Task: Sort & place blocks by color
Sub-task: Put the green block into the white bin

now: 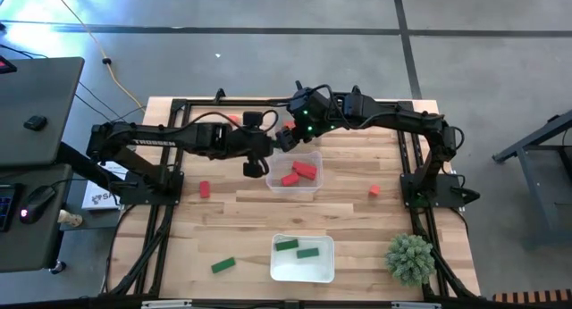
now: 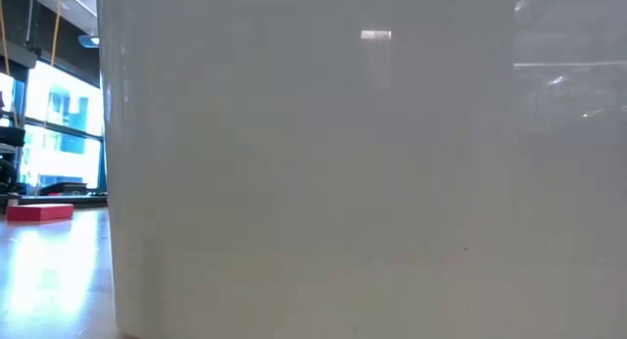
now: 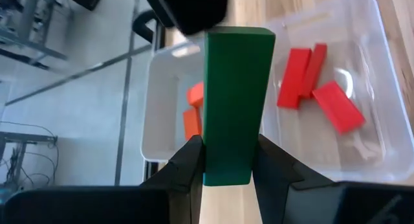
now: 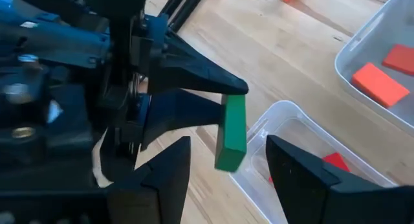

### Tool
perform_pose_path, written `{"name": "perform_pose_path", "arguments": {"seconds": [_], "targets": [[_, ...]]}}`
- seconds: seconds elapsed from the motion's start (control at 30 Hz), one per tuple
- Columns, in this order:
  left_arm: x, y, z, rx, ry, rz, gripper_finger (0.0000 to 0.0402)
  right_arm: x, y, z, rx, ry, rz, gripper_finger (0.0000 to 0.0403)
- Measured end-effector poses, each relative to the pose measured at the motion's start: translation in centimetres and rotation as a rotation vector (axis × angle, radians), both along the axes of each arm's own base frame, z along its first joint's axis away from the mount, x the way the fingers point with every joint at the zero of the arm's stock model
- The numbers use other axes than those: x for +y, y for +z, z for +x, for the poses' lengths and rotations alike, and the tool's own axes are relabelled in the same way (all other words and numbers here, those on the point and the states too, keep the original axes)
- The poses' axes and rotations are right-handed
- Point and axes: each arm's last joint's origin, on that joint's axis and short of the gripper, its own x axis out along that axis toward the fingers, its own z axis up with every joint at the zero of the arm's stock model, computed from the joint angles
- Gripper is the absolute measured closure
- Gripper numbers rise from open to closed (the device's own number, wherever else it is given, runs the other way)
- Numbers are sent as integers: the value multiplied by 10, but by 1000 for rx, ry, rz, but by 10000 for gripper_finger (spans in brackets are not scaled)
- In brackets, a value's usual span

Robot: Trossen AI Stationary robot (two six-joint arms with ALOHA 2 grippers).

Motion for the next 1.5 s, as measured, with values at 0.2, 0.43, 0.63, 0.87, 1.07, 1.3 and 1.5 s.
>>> {"name": "perform_pose_path", "arguments": {"seconds": [0.2,0.43,0.63,0.87,1.07,1.3,1.5], "targets": [[3,2,2,-17,-10,25,324,0,0,0,0,-15,7,212],[3,6,5,-51,-24,66,324,-1,-1,-2,22,-40,4,212],[4,8,7,-52,-46,90,324,-1,-3,-4,52,-61,1,215],[4,11,10,-69,-74,127,323,-2,-4,-4,59,-91,-11,258],[4,11,10,-68,-80,134,321,-1,-4,-4,57,-88,-6,341],[5,10,11,-56,-55,169,291,0,-4,-4,56,-86,-15,371],[7,10,11,-77,-34,142,264,3,-6,-6,90,-75,-14,369]]}}
